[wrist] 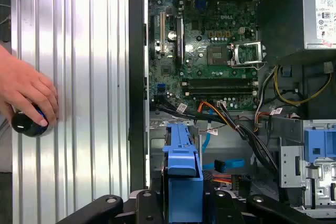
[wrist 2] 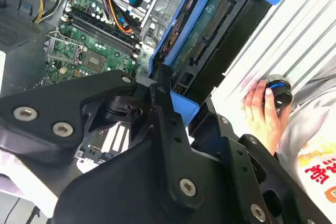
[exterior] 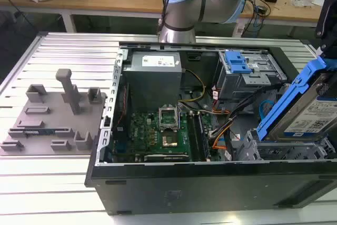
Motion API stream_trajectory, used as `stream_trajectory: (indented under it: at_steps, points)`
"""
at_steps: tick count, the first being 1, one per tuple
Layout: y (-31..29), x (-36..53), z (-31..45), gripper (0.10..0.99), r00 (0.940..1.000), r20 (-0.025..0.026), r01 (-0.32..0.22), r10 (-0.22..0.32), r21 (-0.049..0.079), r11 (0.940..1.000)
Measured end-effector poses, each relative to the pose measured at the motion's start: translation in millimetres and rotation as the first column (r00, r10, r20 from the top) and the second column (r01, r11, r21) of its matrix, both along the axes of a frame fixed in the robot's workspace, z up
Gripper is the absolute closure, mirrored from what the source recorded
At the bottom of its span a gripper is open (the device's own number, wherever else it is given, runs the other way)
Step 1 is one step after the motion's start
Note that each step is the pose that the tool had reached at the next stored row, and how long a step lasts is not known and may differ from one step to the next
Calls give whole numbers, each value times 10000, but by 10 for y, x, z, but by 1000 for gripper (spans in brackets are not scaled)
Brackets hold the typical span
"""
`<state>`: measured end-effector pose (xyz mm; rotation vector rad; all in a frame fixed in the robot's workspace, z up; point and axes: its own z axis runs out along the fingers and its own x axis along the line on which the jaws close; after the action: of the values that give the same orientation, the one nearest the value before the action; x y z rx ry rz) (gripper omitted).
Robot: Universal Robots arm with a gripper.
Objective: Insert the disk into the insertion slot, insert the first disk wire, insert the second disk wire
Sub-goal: 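Insert the disk into the insertion slot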
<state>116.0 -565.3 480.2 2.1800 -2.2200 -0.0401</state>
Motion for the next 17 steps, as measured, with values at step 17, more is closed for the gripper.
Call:
stream_trajectory:
  at_steps: [17]
  points:
    - [1,0,1,718,9997,260,-43,39,134,9999]
